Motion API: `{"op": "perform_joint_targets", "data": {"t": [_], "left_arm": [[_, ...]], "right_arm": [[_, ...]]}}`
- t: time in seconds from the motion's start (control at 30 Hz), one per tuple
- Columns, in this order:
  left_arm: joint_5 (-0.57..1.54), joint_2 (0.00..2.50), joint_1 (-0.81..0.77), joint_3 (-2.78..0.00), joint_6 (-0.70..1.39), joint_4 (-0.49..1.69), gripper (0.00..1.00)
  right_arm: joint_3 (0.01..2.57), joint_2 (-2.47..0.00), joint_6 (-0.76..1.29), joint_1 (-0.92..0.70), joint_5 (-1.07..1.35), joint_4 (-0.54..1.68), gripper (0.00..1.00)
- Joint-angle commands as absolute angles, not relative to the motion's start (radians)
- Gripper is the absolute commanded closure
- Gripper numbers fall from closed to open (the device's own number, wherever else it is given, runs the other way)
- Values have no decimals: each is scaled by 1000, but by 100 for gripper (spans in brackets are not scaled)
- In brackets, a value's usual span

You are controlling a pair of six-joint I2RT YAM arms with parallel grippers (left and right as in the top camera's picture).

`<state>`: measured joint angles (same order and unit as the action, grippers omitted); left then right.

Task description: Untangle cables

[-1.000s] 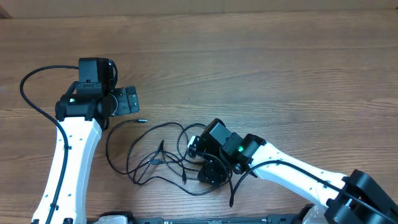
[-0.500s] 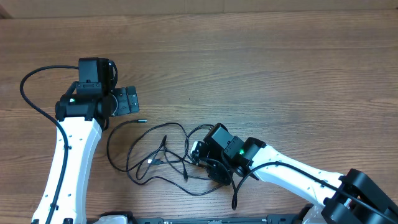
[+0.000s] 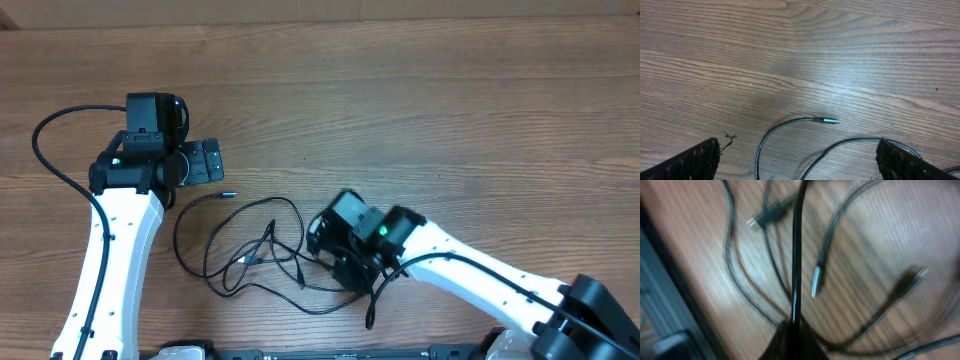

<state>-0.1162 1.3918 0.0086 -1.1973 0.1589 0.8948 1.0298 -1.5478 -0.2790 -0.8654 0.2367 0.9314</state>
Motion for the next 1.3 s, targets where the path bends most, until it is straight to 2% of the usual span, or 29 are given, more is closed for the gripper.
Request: {"op": "perform_joint_targets", "data": {"t": [0.0, 0.2, 0.53, 0.97, 1.27], "left_arm": [[-111, 1386, 12, -1195, 180, 893, 0], [-111, 1386, 12, -1195, 180, 893, 1], [-111, 1386, 12, -1195, 180, 893, 0], [-111, 1386, 12, -1195, 180, 893, 0], [-111, 1386, 12, -1195, 180, 893, 0]], "right_arm": [[1228, -1537, -261, -868, 236, 1036, 96], [1579, -1537, -236, -868, 231, 1219, 96], [1976, -1536, -208, -868, 46, 1281, 96], [2143, -1454, -210, -868, -276, 1225, 96], [2143, -1351, -210, -868, -297, 1137, 96]]}}
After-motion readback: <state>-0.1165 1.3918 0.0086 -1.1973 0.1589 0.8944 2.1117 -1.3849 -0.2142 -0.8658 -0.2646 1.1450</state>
